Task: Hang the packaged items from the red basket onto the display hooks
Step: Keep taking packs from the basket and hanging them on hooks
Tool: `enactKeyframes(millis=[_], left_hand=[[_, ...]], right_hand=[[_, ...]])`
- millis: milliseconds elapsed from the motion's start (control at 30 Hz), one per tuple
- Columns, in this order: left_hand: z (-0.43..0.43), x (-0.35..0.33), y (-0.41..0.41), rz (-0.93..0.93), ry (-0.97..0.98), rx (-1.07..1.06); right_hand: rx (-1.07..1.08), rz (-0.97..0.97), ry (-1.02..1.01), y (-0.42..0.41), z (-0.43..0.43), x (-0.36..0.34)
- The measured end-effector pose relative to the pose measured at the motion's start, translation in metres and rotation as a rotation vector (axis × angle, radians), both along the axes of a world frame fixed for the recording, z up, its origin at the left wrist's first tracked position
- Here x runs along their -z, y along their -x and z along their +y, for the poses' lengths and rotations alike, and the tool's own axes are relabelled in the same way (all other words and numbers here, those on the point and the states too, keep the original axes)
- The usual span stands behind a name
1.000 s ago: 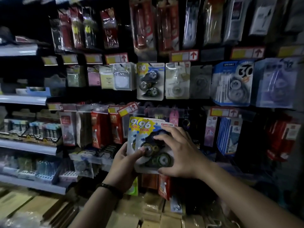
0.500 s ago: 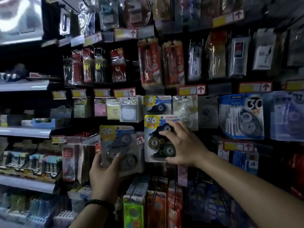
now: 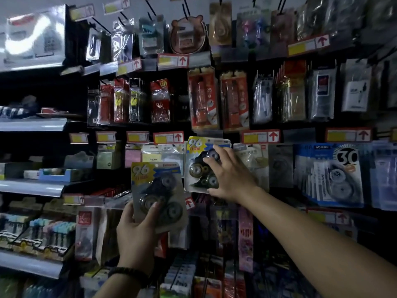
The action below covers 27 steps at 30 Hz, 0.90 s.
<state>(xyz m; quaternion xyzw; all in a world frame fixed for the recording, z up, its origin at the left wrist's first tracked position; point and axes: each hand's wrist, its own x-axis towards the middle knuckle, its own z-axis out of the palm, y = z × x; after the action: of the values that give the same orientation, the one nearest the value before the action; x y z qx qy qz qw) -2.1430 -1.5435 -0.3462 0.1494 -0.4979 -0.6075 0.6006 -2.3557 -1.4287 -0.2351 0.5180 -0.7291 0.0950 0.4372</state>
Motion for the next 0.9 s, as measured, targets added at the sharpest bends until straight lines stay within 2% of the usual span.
enactKeyframes(millis=[367, 633, 900], left_hand=[[0.01, -0.011, 0.008, 0.061, 0.019, 0.104], [0.008, -0.01, 0.023, 0.063, 0.003, 0.132], [0.004, -0.01, 0.028, -0.016, -0.01, 0.15]], right_hand=[[0.113, -0.018, -0.071, 0.002, -0.001, -0.006], [0.249, 0.041, -0.173, 0.006, -0.009, -0.01], [0.166, -0.025, -0.142, 0.001, 0.002, -0.003]])
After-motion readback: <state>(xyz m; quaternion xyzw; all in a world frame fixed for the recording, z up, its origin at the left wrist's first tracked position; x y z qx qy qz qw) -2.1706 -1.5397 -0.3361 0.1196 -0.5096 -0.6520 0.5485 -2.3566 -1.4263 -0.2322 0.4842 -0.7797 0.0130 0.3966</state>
